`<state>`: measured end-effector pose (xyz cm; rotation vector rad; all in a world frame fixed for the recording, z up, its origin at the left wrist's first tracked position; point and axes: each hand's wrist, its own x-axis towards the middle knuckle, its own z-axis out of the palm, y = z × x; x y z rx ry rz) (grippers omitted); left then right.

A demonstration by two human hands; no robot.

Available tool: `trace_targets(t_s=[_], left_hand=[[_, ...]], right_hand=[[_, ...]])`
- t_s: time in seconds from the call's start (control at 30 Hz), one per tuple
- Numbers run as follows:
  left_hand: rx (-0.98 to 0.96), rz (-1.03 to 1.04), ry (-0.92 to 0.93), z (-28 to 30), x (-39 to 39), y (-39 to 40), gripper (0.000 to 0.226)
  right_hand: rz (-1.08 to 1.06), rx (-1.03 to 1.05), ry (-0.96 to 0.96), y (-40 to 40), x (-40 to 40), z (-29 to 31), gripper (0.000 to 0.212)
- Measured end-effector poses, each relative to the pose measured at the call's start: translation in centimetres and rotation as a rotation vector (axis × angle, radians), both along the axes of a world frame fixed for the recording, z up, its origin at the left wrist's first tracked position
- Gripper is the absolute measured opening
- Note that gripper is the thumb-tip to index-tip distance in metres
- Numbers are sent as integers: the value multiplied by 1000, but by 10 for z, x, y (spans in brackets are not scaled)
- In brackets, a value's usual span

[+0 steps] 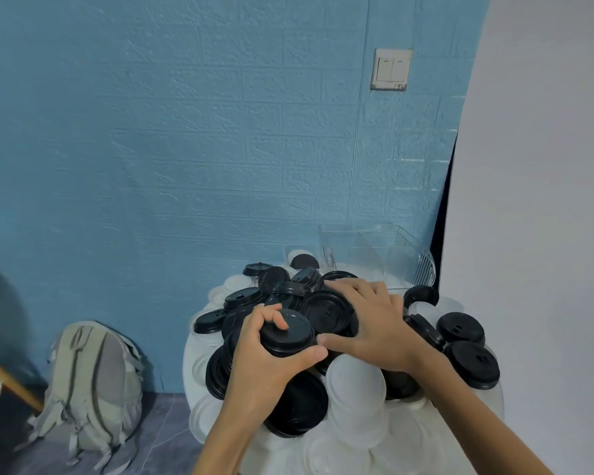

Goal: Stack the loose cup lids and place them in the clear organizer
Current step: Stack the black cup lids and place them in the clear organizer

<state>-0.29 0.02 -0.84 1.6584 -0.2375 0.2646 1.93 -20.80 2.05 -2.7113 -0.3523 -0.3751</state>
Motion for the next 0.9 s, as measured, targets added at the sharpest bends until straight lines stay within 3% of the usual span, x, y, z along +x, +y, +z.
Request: trace_targets(t_s=[0.13,0.27,0.5,0.6,0.67,0.77,0.9], left_hand=[[-14,11,-25,-4,4,0,50],[3,24,-33,-9,8,2,49],[6,25,-25,-11,11,3,49],[-6,25,-17,-13,12,1,48],[-10,30,-21,-14,12,1,48],[-2,35,-17,-16,12,1,49],[-4,26,-32,-12,12,3,56]], right_hand=[[8,-136,64,5,24,-2,101],[-6,-175,61,7,34,-5,99],[5,-61,-8,9,28,1,65],[38,-56,-2,10,26,-3,37],[36,7,-43,10,25,-4,15],[44,157,-95,6,25,5,1],[168,675,-80,11,10,32,16]])
